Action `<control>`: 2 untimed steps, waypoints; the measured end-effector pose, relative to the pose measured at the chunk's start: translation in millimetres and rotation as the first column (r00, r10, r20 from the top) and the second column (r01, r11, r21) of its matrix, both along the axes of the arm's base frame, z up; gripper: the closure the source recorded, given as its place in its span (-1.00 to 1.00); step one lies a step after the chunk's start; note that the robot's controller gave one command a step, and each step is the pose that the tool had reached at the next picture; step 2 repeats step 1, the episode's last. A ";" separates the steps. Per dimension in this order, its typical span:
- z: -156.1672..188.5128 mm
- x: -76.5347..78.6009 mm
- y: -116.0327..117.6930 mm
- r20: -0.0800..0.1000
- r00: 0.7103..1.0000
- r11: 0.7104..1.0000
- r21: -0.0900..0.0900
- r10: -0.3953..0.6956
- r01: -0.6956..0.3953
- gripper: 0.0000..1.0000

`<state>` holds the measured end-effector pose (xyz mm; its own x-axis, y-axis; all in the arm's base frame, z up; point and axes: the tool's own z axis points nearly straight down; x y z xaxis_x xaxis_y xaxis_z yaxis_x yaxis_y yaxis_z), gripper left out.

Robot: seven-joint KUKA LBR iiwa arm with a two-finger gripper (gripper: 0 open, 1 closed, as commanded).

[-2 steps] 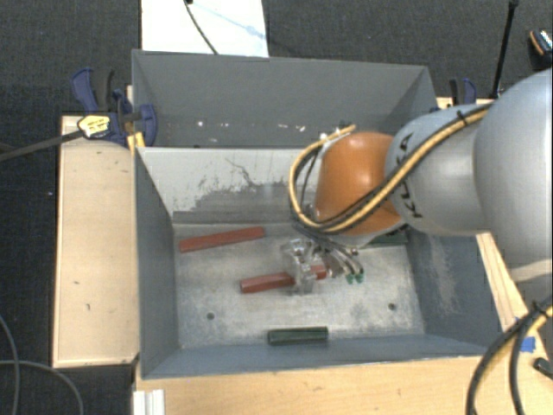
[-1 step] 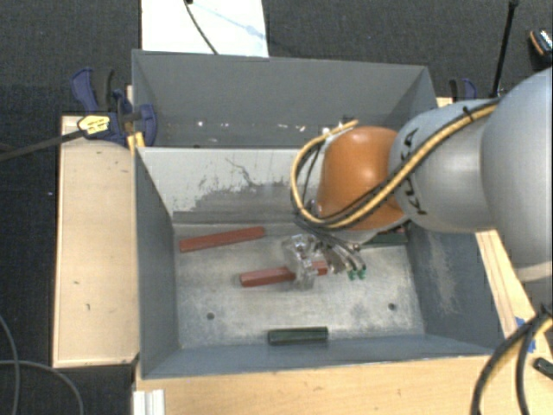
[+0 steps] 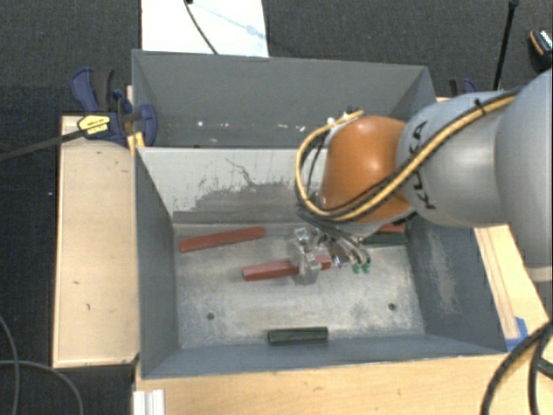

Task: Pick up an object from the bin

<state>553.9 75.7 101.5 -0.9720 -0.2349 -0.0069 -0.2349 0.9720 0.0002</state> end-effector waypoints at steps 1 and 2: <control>93.8 2.4 0.2 0.004 1.000 1.000 0.000 -0.007 0.007 1.00; 93.8 2.4 0.2 0.004 1.000 1.000 0.000 -0.007 0.007 1.00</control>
Offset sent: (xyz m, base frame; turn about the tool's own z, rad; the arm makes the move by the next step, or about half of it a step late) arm 0.0000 -0.0001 0.0882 0.0000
